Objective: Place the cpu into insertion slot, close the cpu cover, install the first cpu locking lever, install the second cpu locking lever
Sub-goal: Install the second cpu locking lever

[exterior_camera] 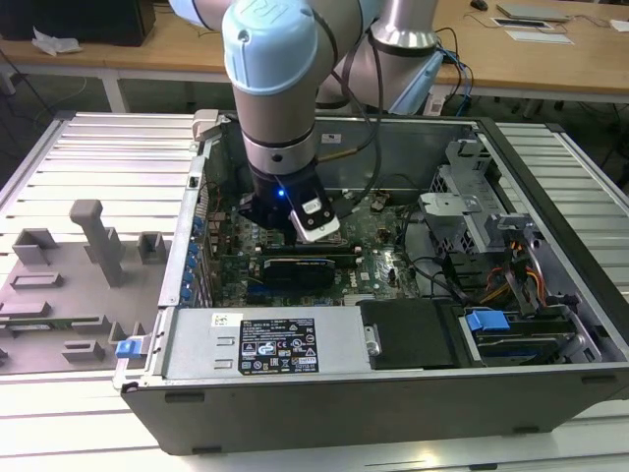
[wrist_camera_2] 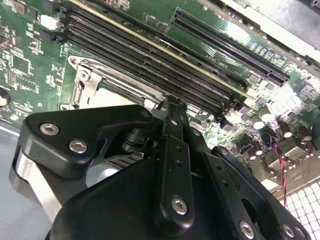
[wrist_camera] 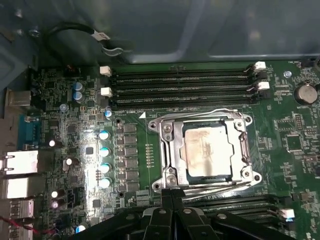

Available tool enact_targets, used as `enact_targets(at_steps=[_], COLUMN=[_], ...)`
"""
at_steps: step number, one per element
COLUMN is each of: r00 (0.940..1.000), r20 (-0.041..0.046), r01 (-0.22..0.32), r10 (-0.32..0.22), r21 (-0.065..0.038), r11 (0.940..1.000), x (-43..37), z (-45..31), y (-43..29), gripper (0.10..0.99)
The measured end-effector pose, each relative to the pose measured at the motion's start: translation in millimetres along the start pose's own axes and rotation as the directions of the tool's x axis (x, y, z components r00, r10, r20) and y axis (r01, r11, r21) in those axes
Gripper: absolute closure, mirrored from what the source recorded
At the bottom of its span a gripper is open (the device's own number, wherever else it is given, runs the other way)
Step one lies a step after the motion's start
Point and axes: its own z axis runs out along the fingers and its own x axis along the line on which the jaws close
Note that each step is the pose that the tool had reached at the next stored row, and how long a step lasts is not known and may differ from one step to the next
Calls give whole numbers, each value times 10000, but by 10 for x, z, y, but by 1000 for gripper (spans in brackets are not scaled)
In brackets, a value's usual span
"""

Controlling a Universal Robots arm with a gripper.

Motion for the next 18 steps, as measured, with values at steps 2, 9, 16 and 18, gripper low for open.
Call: enact_targets(at_steps=[2, 9, 16, 18], r00=[10000, 10000, 10000, 10000], r20=[-6, -25, -29, -28], r01=[4, 15, 31, 30], r10=[-4, -15, -32, -31], r21=[-70, -272, -289, -290], r11=[10000, 9996, 9996, 9996], x=[9, 47, 68, 69], z=[40, 101, 121, 121], y=[-9, -1, 3, 4], gripper=[980, 980, 980, 980])
